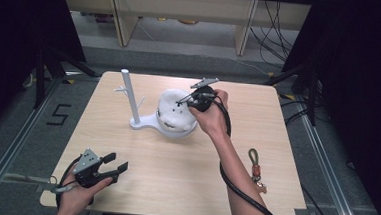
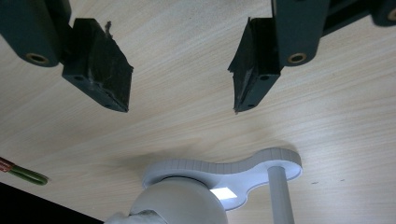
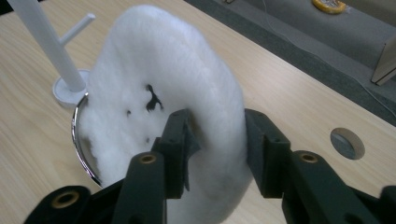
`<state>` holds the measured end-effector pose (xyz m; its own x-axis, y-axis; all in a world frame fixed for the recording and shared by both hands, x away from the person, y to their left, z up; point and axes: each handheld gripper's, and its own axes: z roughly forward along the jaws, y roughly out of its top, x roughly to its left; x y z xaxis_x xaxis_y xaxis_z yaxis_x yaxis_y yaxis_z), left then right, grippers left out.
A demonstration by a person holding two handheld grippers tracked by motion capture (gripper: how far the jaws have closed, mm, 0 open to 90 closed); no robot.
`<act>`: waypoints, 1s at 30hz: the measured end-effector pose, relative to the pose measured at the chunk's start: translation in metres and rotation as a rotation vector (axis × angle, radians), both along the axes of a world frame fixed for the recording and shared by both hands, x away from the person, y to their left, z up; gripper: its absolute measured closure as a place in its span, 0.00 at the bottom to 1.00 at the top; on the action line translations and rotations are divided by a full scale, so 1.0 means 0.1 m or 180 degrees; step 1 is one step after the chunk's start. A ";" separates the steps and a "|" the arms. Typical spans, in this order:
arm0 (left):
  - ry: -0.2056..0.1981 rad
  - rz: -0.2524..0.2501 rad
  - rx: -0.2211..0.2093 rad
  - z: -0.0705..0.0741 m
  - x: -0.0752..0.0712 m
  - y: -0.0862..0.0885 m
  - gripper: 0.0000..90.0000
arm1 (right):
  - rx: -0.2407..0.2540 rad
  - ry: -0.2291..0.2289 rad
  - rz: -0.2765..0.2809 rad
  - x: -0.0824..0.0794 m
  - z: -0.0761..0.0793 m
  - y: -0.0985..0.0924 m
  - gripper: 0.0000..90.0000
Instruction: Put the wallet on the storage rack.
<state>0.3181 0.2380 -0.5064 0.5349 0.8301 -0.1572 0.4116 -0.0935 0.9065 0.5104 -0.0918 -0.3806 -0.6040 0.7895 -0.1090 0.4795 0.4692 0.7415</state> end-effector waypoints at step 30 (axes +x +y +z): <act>-0.0016 -0.0015 -0.0013 0.00 0.00 0.00 0.41 | 0.0503 0.0118 -0.0154 -0.16 0.13 -0.30 0.52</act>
